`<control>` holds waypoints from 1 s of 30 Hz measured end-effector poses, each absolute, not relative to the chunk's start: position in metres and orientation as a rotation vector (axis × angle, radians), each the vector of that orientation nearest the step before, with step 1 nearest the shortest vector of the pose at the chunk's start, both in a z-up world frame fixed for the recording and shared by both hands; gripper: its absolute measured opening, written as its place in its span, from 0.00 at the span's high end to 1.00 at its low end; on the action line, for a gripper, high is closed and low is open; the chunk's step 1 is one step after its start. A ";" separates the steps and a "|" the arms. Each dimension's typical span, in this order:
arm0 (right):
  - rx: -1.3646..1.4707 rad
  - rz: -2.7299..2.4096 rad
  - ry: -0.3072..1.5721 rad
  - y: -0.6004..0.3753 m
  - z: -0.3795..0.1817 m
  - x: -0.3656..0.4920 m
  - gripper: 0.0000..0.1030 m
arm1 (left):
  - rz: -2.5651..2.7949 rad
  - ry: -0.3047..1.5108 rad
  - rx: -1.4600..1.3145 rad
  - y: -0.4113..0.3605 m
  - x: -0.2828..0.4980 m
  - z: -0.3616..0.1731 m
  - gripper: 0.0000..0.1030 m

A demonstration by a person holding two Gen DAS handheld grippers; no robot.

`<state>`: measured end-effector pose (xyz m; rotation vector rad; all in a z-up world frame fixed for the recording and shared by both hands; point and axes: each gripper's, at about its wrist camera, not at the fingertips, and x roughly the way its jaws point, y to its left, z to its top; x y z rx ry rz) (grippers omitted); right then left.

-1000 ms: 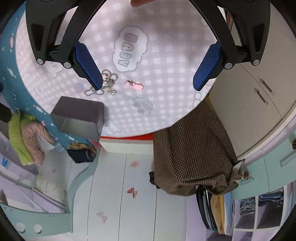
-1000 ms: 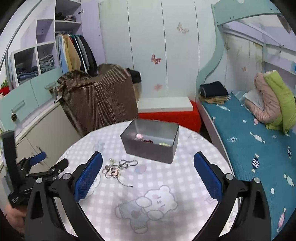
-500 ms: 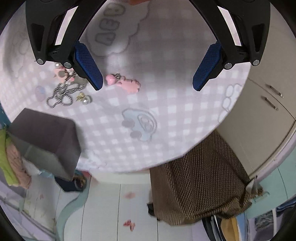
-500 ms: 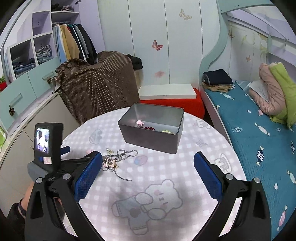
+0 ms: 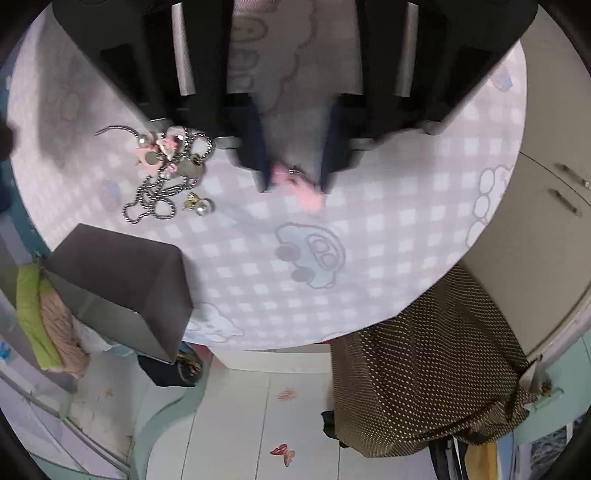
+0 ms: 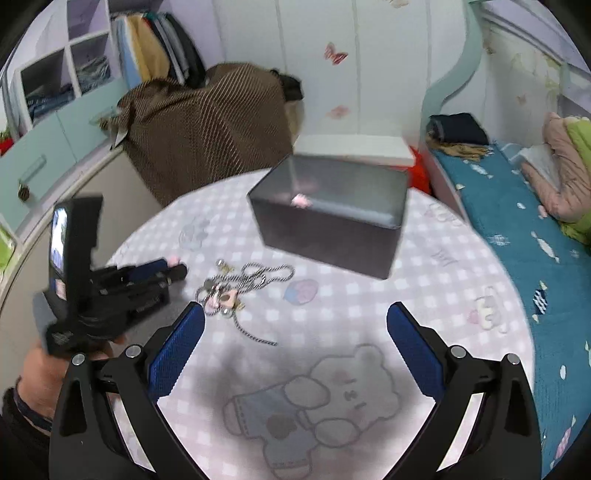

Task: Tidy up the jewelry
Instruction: 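Grasp a pink charm with the left gripper while the right gripper grasps the chain, then carry the pink charm and chain toward the grey box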

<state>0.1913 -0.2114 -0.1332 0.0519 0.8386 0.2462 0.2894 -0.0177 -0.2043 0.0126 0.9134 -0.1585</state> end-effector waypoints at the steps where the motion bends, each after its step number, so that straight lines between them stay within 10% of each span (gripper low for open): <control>1: 0.042 0.256 0.850 -0.207 -0.138 0.194 0.08 | -0.165 0.914 0.009 -0.017 0.288 -0.204 0.83; 8: -0.039 0.358 0.919 -0.171 -0.163 0.213 0.37 | -0.175 0.890 -0.005 -0.006 0.271 -0.196 0.83; 18: -0.085 0.420 0.947 -0.148 -0.179 0.234 0.54 | -0.188 0.859 -0.027 0.010 0.241 -0.180 0.83; 24: -0.116 0.466 0.943 -0.143 -0.180 0.233 0.84 | -0.206 0.866 -0.034 0.007 0.236 -0.182 0.83; 30: -0.085 0.482 0.936 -0.152 -0.178 0.225 0.87 | -0.215 0.870 -0.040 0.007 0.234 -0.183 0.83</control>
